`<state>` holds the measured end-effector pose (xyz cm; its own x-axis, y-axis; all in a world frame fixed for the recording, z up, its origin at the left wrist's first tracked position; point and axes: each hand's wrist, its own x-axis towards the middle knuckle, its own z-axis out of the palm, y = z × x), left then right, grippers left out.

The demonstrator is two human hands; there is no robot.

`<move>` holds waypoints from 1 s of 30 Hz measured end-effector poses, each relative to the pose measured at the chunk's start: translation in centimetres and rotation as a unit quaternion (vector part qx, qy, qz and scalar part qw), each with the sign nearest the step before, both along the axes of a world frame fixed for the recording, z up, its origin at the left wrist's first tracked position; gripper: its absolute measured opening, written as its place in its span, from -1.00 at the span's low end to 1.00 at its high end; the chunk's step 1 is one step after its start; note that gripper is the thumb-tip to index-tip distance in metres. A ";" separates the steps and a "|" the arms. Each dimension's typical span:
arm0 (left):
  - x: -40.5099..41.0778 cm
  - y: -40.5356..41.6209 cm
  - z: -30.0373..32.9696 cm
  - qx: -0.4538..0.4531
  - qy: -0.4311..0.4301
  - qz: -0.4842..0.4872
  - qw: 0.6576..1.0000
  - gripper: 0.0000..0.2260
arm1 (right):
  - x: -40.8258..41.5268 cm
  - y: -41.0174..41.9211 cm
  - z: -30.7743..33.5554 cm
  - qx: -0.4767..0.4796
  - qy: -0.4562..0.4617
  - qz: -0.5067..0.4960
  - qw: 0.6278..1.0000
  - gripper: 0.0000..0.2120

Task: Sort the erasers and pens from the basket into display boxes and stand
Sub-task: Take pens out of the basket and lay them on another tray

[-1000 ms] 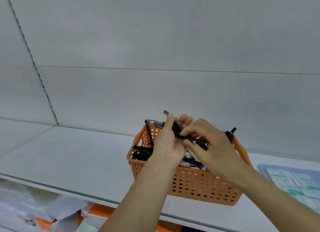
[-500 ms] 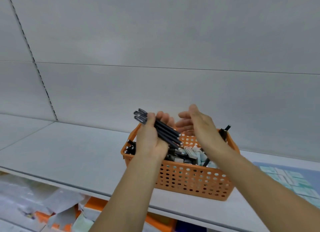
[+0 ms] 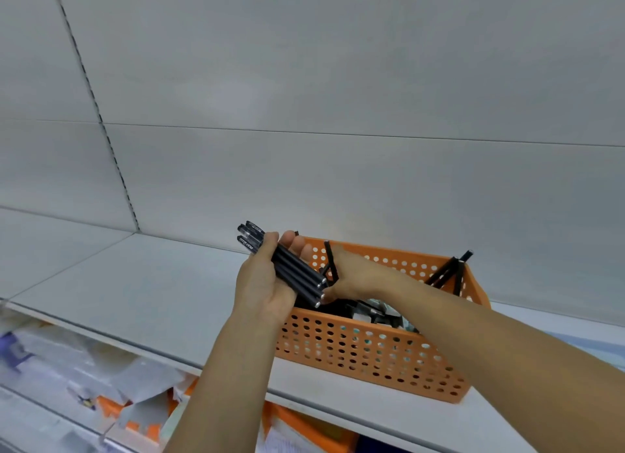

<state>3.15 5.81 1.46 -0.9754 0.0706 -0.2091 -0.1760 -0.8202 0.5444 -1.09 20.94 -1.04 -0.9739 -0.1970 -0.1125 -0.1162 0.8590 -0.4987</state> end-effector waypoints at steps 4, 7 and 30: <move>0.0 -0.2 0.2 -0.001 -0.008 0.000 1.000 -0.81 | 0.6 0.7 1.0 -0.040 0.083 -0.027 0.995 -0.69; 0.1 -0.2 0.3 -0.010 -0.011 -0.009 1.000 -0.81 | 1.4 2.0 2.7 -0.122 0.044 -0.050 0.990 -0.87; -0.8 -2.3 2.5 0.013 0.001 0.042 0.999 -0.86 | 5.8 0.9 5.3 -0.283 0.168 0.023 0.944 -0.78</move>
<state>2.34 3.56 3.95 -0.9785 -0.0062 -0.2060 -0.1047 -0.8459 0.5230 4.71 21.80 4.22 -0.9246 -0.1758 0.3379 -0.3807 0.4556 -0.8047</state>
